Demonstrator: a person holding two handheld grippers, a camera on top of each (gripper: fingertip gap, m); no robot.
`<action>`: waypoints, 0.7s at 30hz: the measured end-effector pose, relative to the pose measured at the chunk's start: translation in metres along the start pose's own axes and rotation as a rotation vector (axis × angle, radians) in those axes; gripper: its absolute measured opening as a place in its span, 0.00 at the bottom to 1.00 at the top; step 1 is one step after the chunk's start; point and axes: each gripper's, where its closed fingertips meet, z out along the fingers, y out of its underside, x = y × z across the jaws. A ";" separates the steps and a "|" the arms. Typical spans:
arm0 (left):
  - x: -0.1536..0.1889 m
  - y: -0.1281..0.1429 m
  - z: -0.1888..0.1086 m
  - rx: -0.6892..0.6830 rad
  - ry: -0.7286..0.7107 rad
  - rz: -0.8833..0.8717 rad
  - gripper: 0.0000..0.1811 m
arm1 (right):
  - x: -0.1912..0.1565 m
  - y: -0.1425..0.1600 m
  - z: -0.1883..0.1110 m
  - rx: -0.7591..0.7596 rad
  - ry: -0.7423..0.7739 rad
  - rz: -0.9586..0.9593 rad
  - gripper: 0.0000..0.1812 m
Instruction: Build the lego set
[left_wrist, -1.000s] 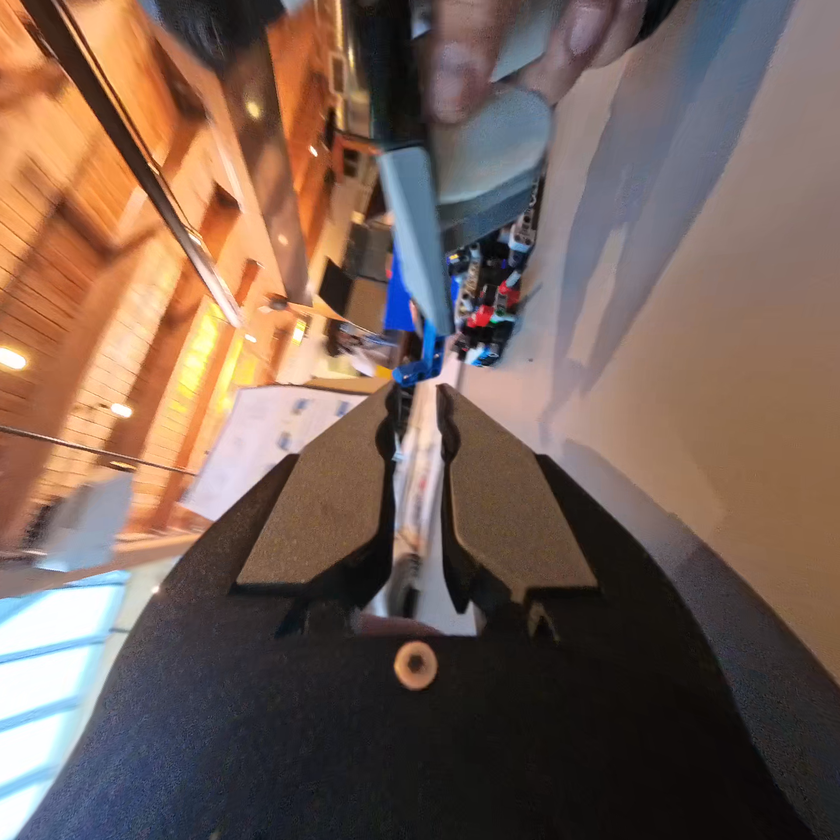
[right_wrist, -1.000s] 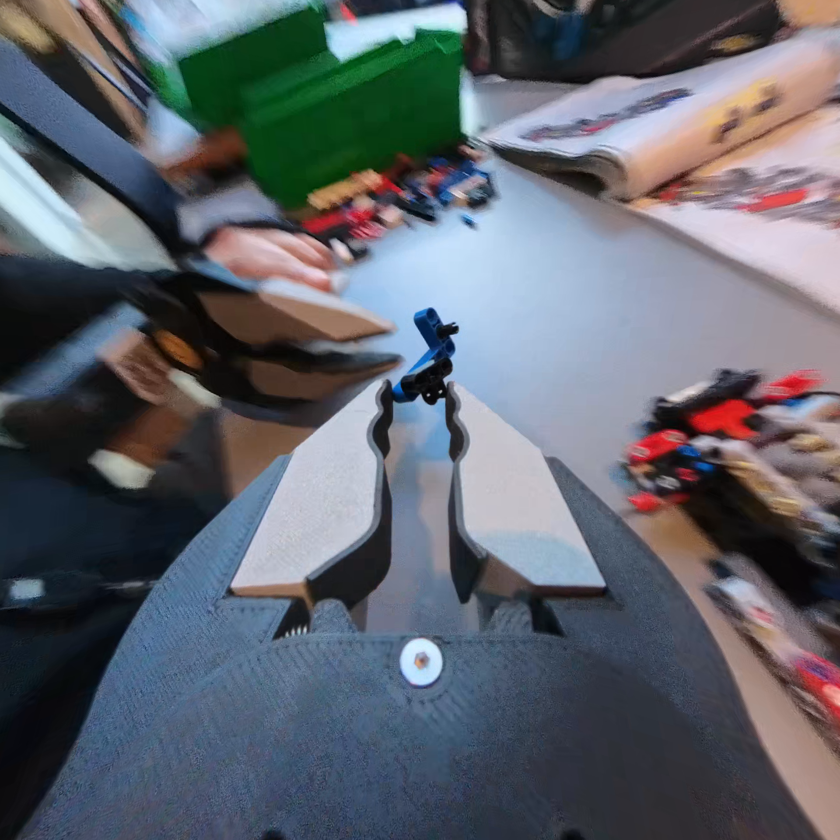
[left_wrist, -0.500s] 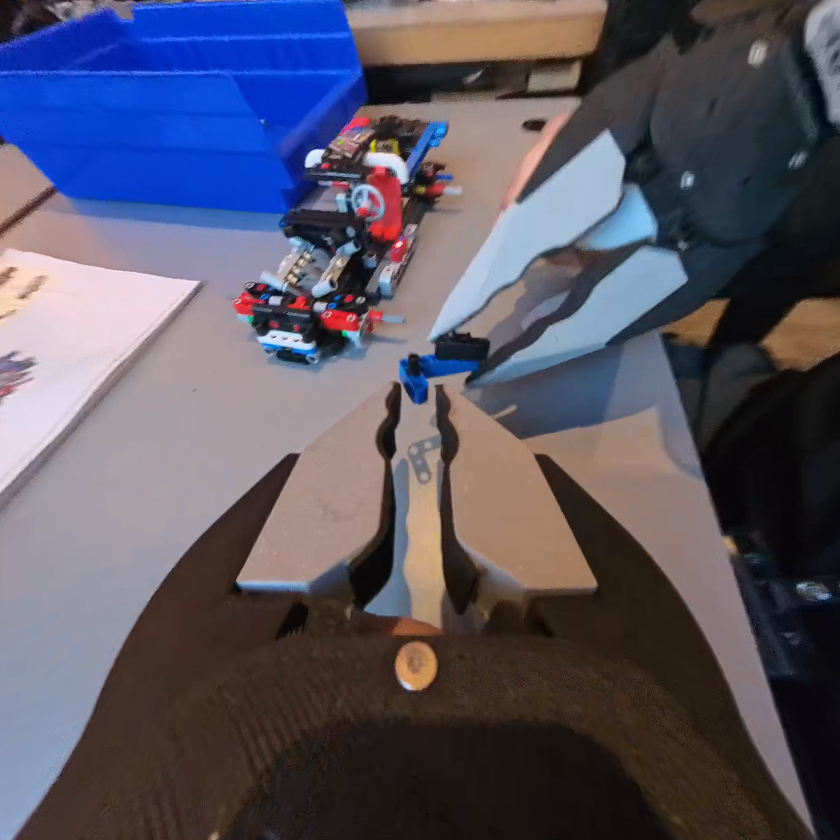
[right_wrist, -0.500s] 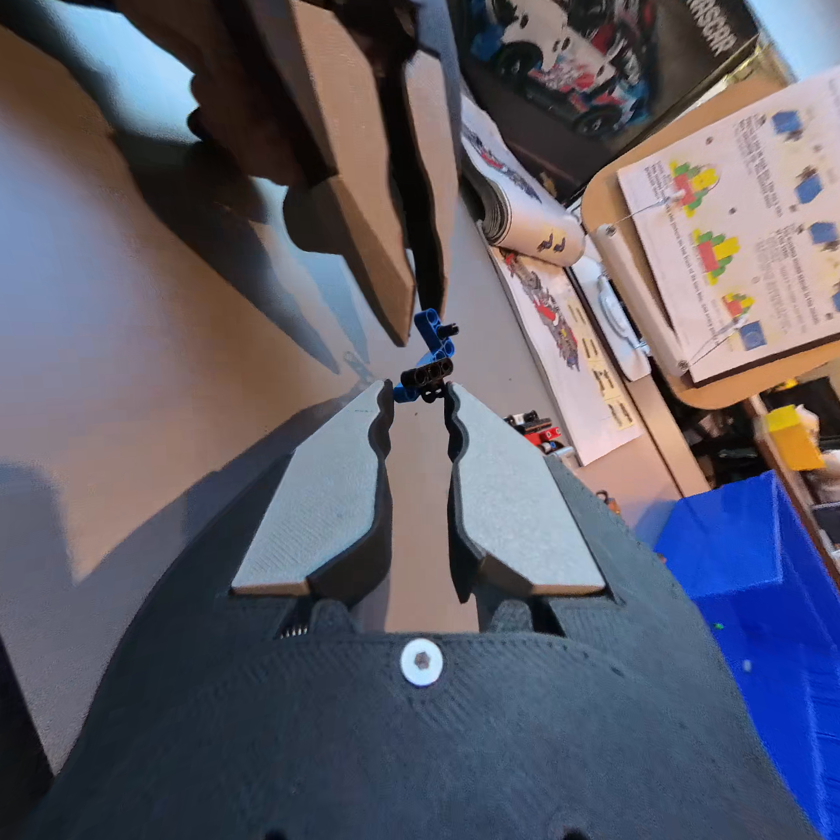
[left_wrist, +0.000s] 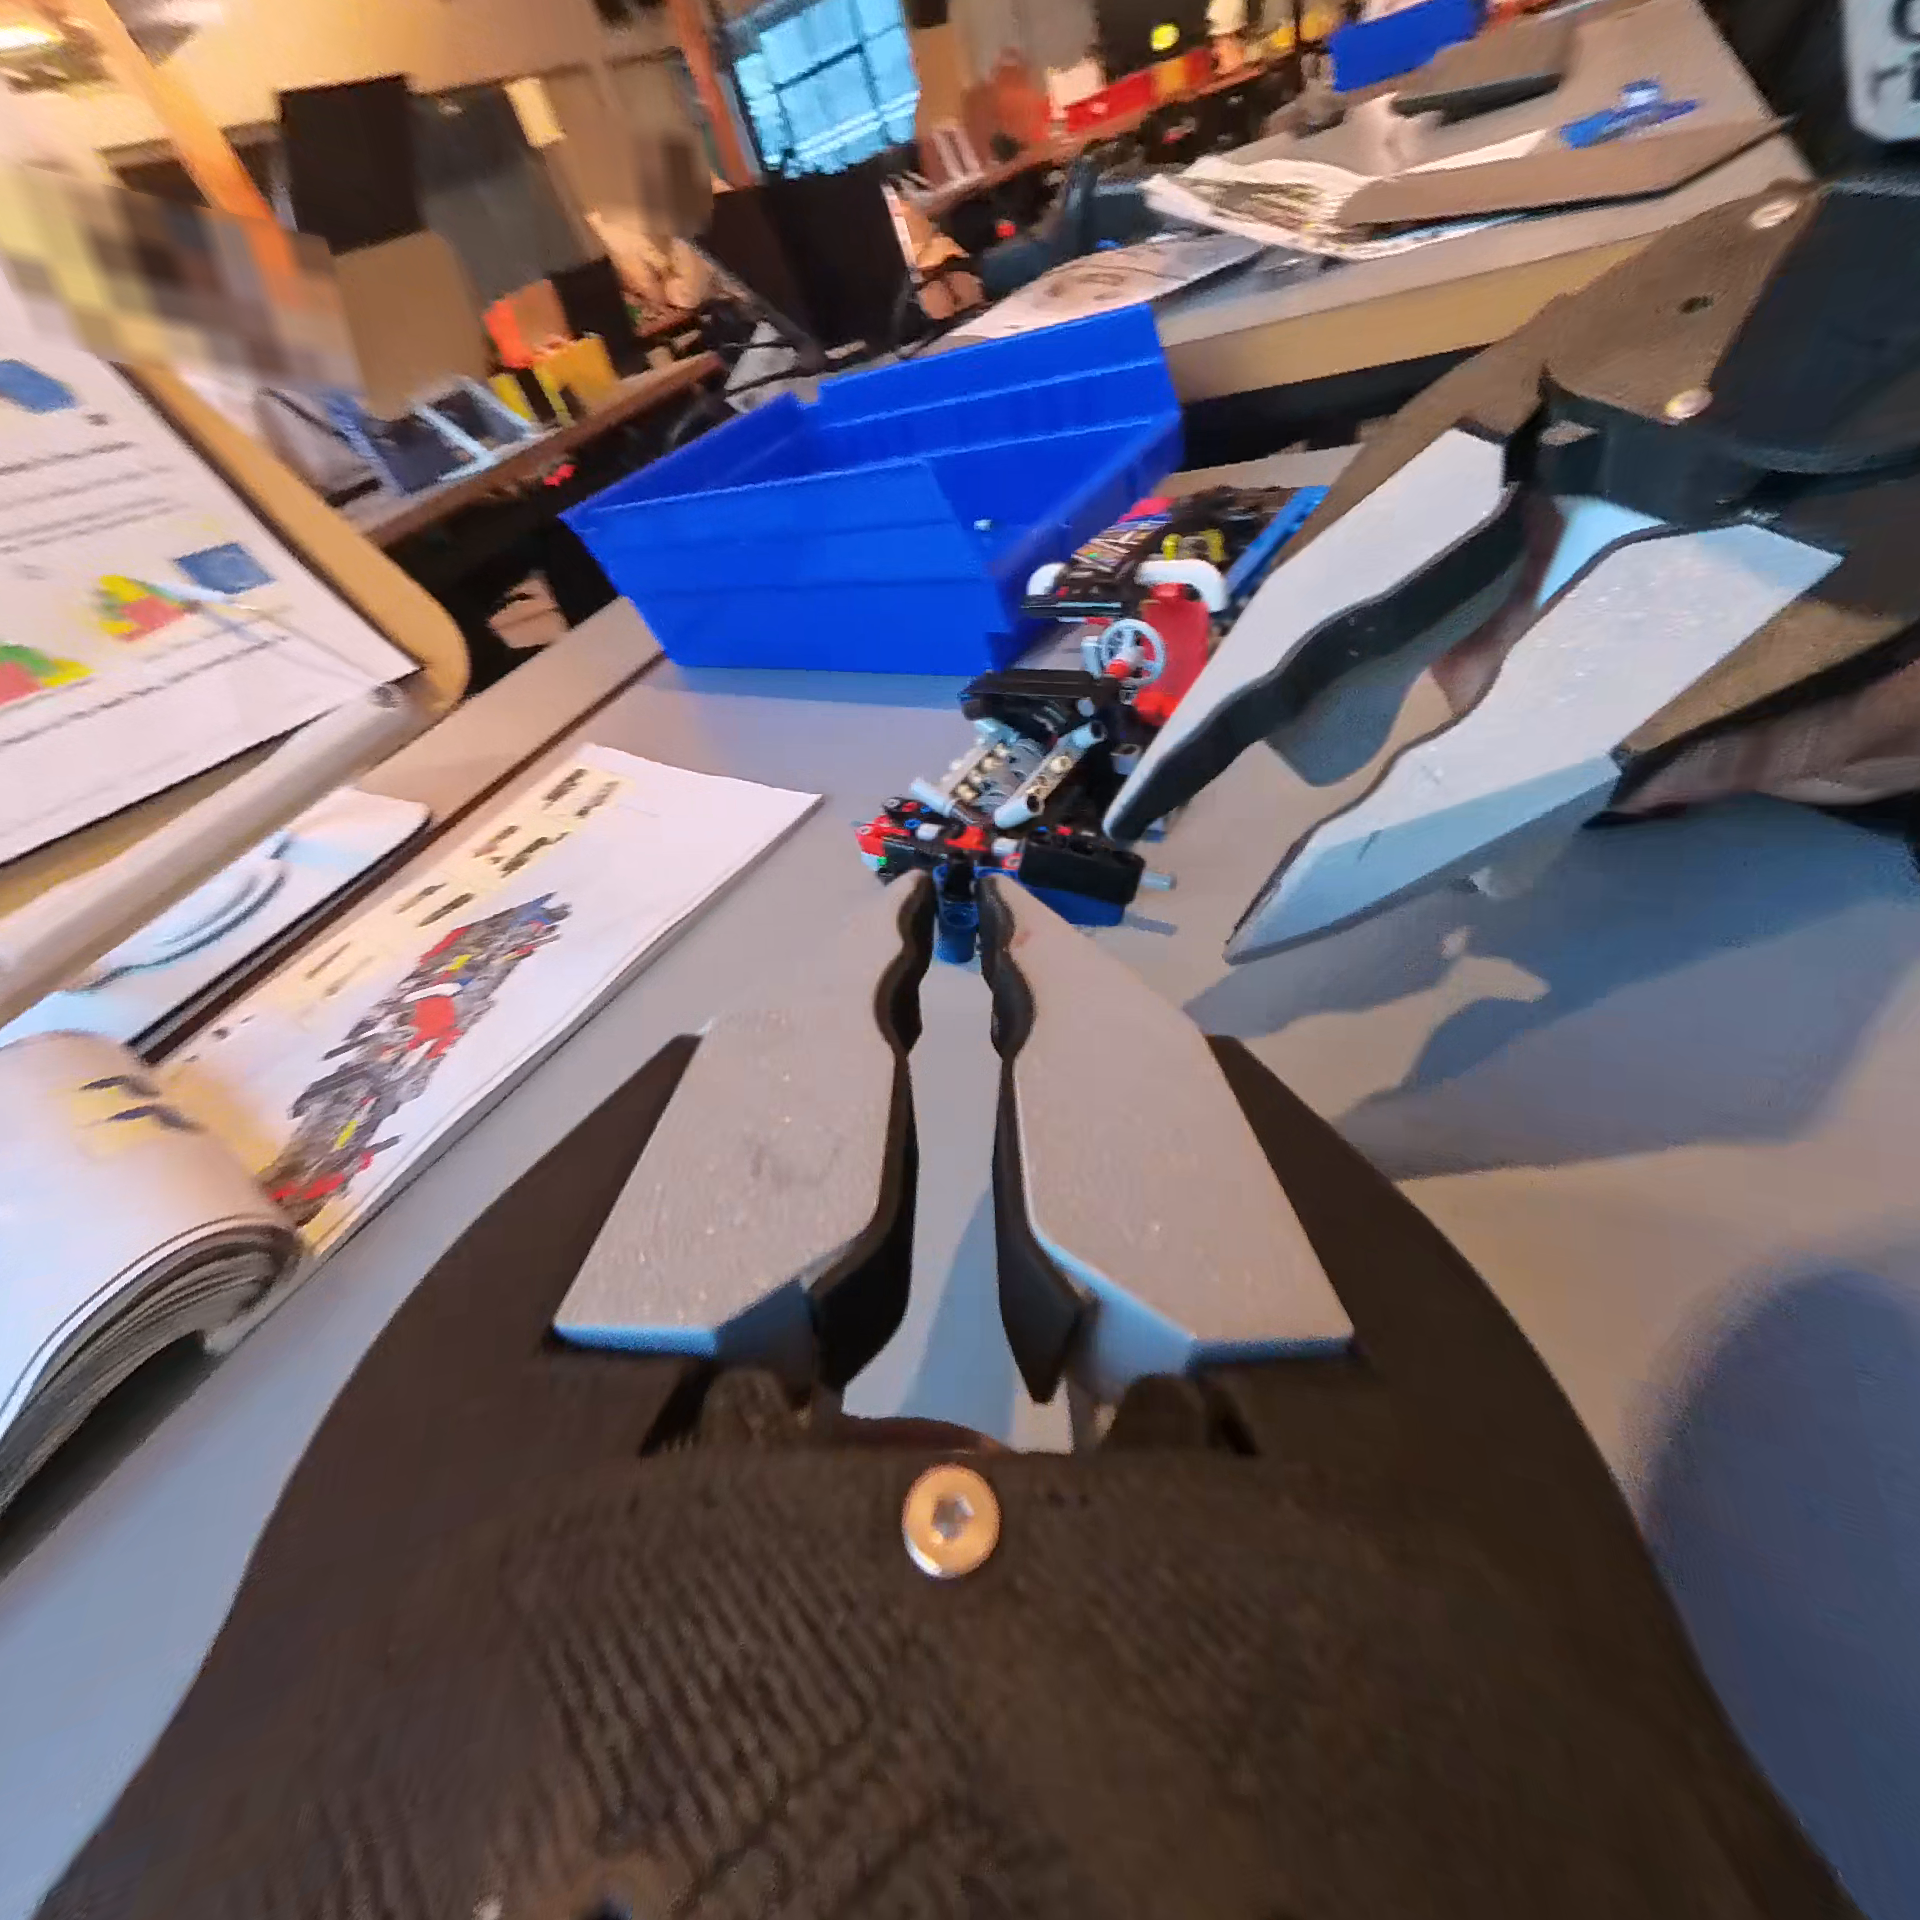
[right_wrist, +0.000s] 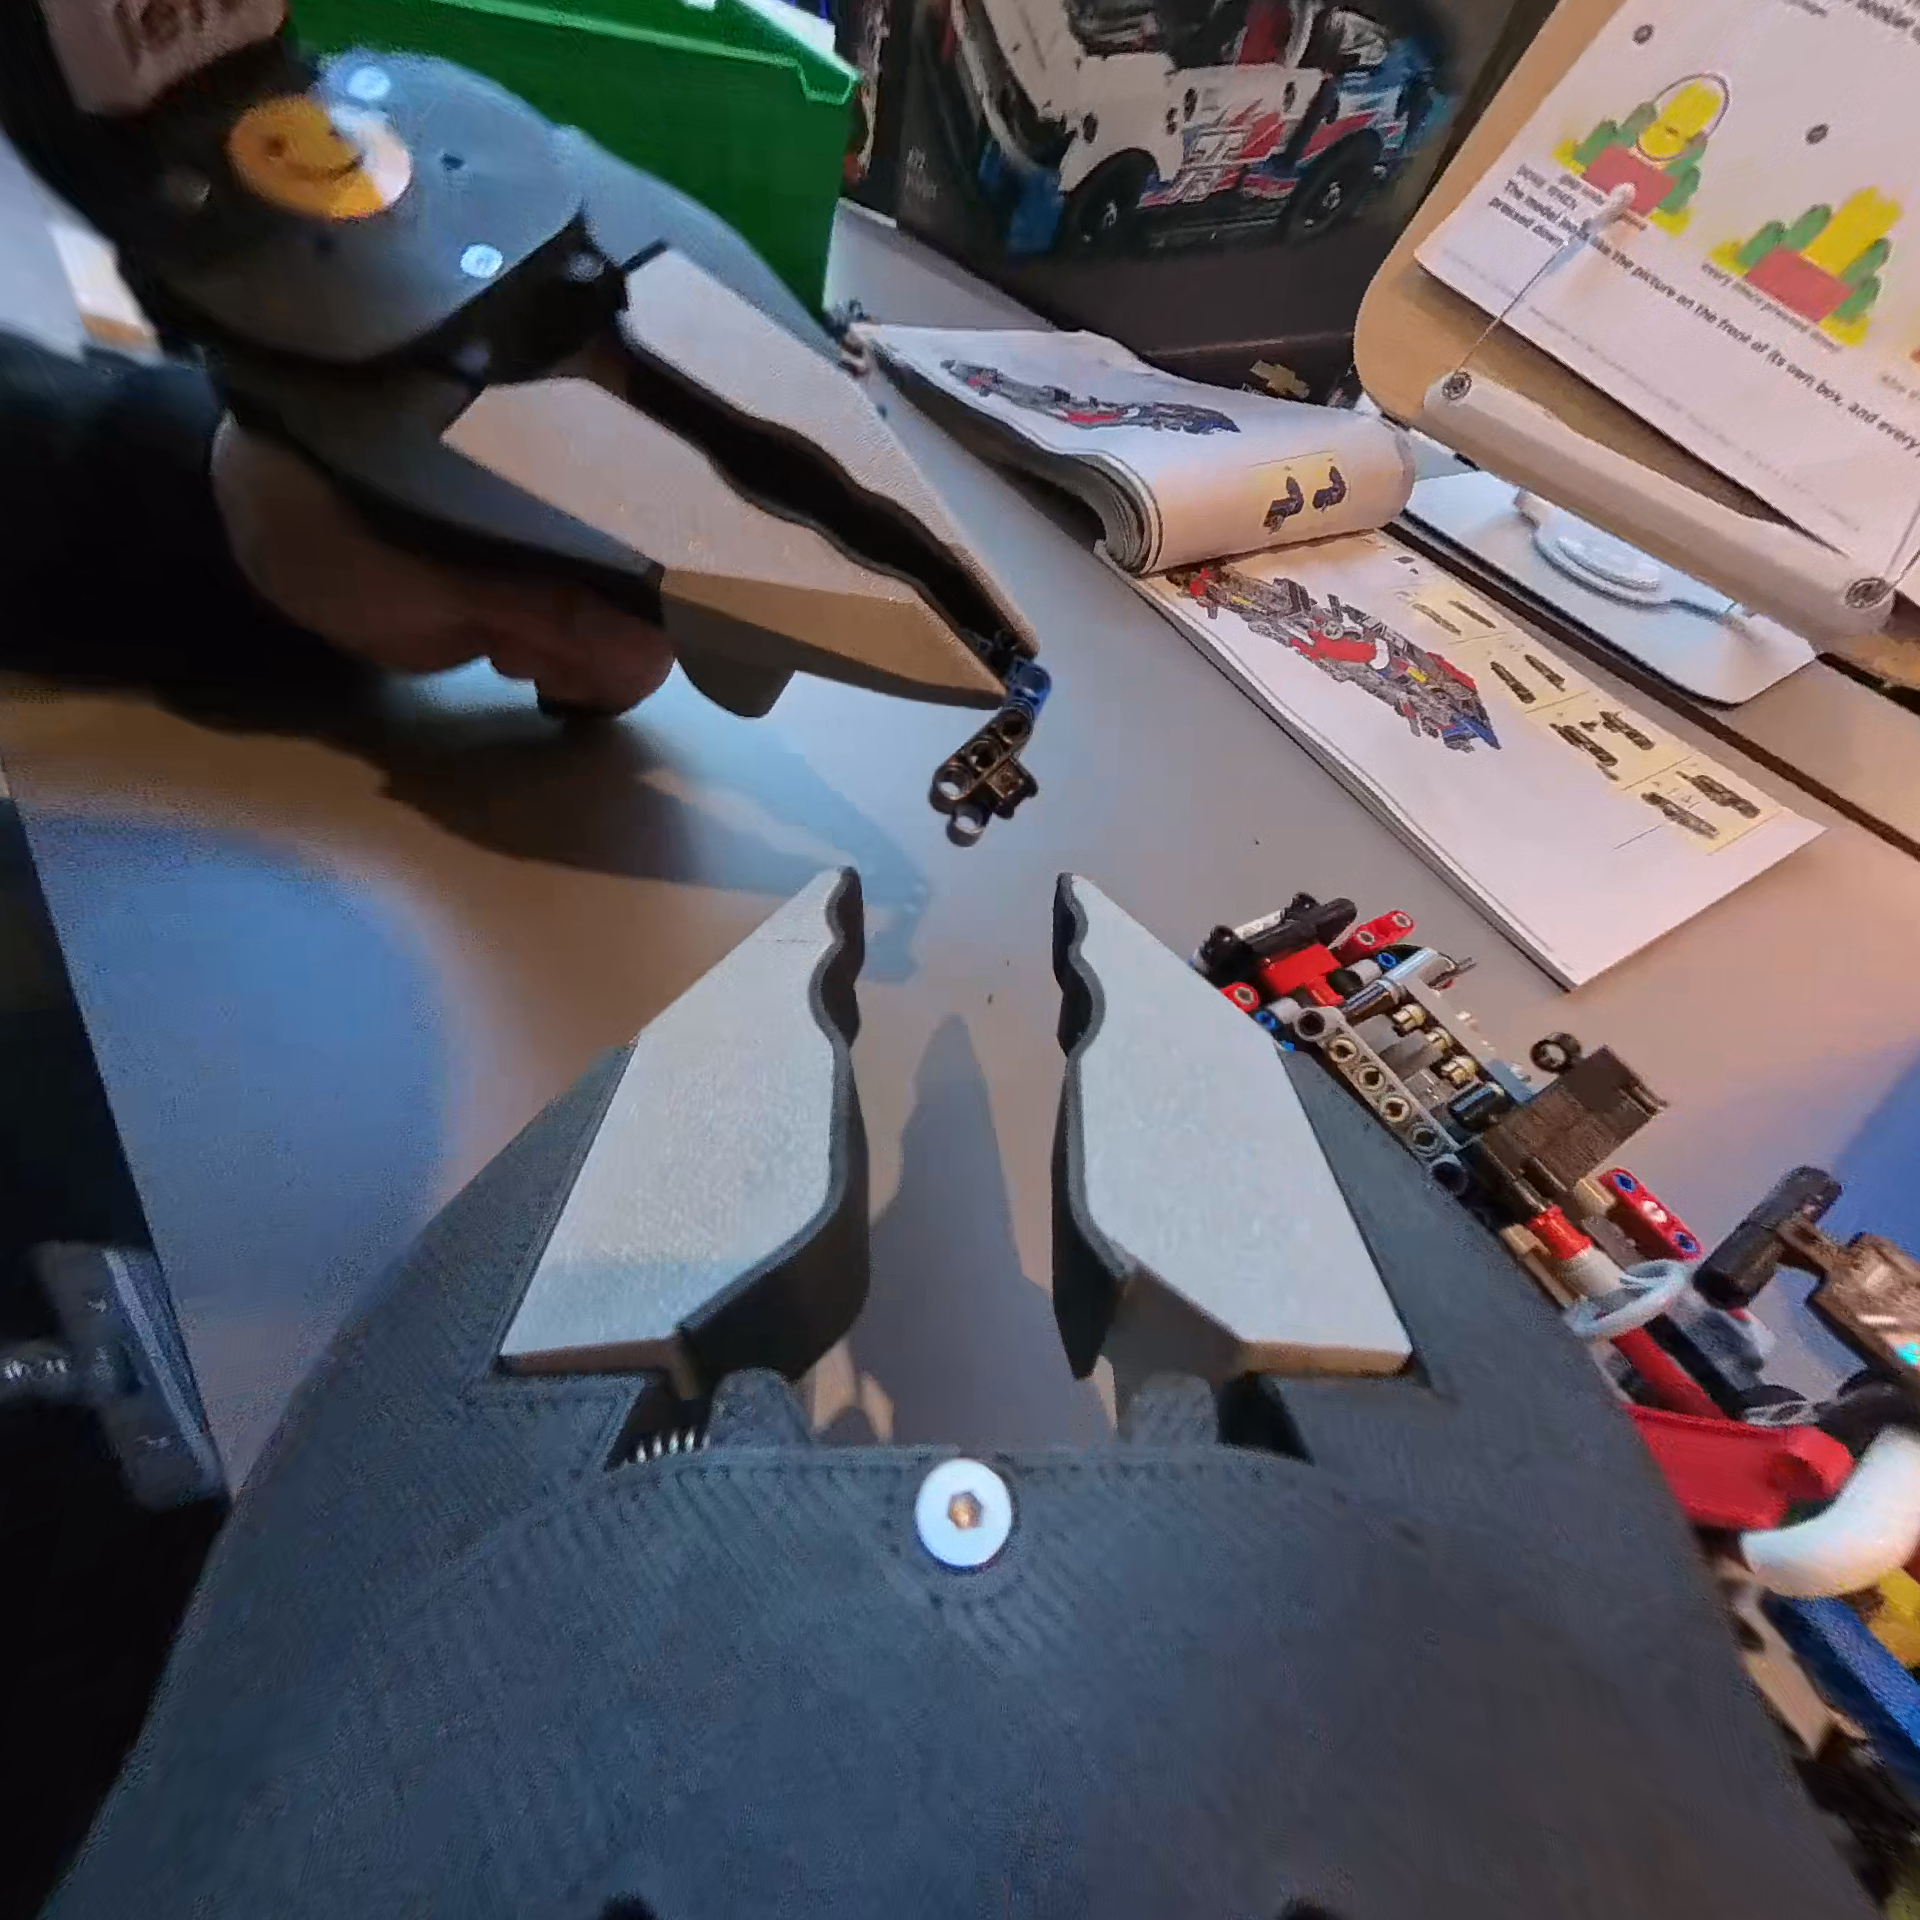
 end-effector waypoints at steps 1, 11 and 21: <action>0.000 0.000 0.000 -0.003 -0.029 0.011 0.03 | 0.002 -0.003 0.001 0.015 0.011 0.012 0.19; 0.012 -0.008 -0.006 0.041 -0.025 0.024 0.03 | -0.003 -0.019 0.007 0.088 -0.028 0.077 0.10; 0.021 -0.009 -0.014 0.083 0.125 0.041 0.03 | -0.015 -0.020 0.000 0.108 -0.129 -0.044 0.10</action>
